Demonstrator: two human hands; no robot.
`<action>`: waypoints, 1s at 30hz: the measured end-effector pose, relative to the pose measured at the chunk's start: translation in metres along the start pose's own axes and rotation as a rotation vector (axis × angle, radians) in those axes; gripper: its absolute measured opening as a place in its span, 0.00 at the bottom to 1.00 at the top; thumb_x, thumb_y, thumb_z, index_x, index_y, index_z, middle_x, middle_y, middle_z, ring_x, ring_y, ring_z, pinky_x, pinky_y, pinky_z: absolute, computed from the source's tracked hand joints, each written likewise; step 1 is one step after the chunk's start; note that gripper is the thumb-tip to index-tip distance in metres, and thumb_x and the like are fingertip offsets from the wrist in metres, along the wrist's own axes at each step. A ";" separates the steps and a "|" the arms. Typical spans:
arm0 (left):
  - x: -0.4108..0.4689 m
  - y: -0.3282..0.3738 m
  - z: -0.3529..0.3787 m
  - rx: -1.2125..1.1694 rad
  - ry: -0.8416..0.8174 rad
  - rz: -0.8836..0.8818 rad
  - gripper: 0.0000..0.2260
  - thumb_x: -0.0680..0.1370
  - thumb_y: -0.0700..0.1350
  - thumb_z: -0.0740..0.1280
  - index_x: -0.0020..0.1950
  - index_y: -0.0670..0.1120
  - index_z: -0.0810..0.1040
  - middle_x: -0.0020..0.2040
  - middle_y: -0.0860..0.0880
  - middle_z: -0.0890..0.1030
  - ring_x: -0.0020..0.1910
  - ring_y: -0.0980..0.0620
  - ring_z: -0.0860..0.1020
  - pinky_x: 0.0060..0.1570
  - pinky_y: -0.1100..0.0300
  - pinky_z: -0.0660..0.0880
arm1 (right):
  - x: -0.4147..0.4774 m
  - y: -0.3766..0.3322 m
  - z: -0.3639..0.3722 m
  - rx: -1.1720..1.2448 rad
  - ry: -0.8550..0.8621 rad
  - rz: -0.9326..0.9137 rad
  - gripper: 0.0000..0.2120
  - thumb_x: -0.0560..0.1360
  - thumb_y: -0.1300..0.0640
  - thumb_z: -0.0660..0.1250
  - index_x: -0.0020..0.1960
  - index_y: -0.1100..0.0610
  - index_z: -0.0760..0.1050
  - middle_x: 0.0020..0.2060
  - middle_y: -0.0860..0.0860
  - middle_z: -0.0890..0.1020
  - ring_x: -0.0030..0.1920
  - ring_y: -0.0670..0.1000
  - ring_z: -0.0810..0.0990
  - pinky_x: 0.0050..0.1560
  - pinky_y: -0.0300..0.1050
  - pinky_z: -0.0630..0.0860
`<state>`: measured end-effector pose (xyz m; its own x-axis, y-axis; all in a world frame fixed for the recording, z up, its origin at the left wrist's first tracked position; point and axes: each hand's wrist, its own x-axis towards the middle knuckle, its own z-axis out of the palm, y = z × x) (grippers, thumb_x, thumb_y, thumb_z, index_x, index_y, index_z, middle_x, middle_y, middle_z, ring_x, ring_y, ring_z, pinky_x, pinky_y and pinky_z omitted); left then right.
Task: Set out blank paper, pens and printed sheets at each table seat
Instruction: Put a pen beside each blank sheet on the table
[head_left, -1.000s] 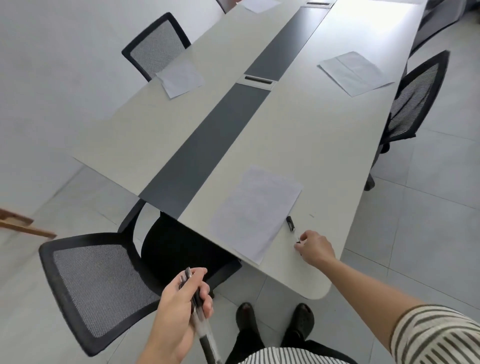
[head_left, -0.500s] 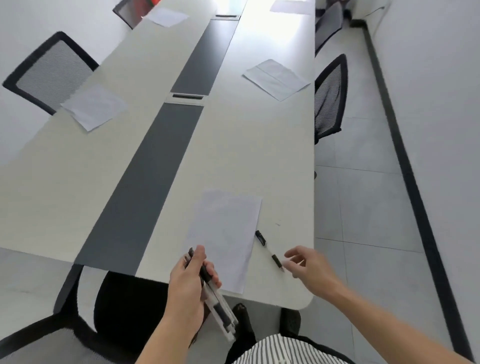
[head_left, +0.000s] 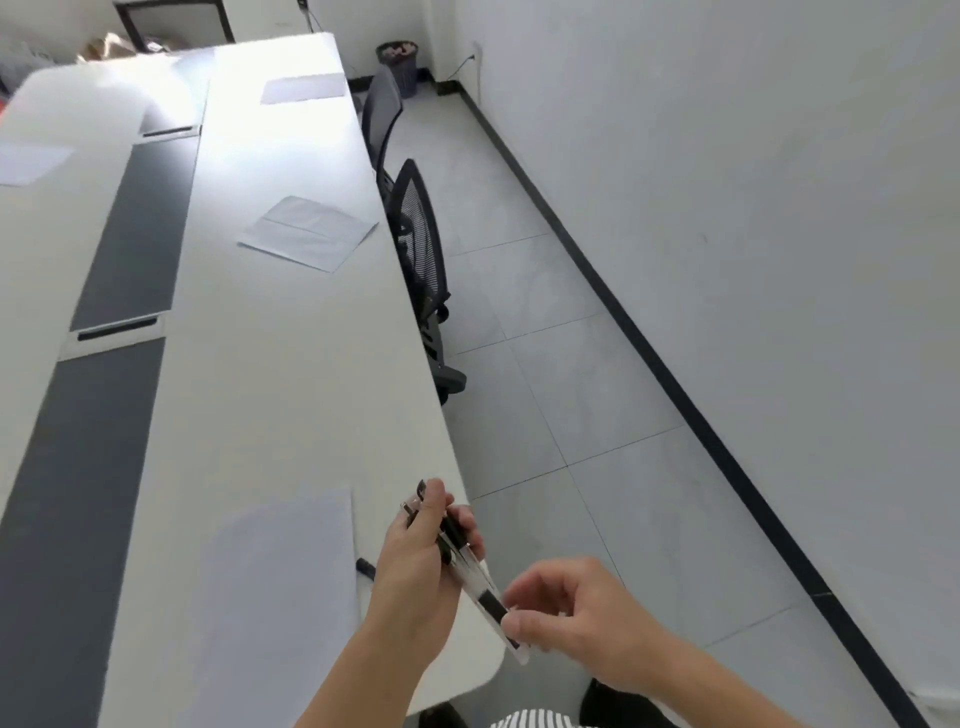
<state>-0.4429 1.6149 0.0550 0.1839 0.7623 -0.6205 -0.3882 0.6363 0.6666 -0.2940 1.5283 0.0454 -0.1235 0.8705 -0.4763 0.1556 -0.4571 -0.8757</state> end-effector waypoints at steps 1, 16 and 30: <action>0.004 -0.004 0.015 0.026 -0.012 -0.003 0.10 0.79 0.49 0.63 0.43 0.44 0.70 0.31 0.45 0.74 0.30 0.48 0.71 0.36 0.54 0.70 | -0.002 0.001 -0.016 0.018 -0.008 0.010 0.12 0.71 0.56 0.76 0.50 0.63 0.82 0.38 0.54 0.85 0.37 0.45 0.80 0.40 0.37 0.76; 0.088 -0.060 0.201 0.320 0.037 0.085 0.13 0.79 0.50 0.63 0.43 0.40 0.73 0.29 0.45 0.75 0.20 0.50 0.68 0.22 0.61 0.66 | 0.021 0.038 -0.272 -0.147 0.107 0.011 0.06 0.80 0.58 0.62 0.47 0.56 0.78 0.32 0.46 0.81 0.31 0.44 0.75 0.37 0.41 0.74; 0.274 0.061 0.239 0.266 0.148 0.108 0.10 0.79 0.45 0.64 0.47 0.37 0.73 0.26 0.44 0.71 0.15 0.52 0.63 0.19 0.66 0.62 | 0.201 -0.011 -0.412 -0.168 0.498 0.070 0.12 0.81 0.57 0.60 0.40 0.54 0.76 0.24 0.45 0.67 0.27 0.45 0.64 0.34 0.44 0.64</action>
<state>-0.2000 1.8908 0.0241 0.0135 0.8138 -0.5810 -0.1447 0.5765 0.8042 0.0835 1.7834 -0.0080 0.3666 0.8389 -0.4024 0.3067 -0.5173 -0.7990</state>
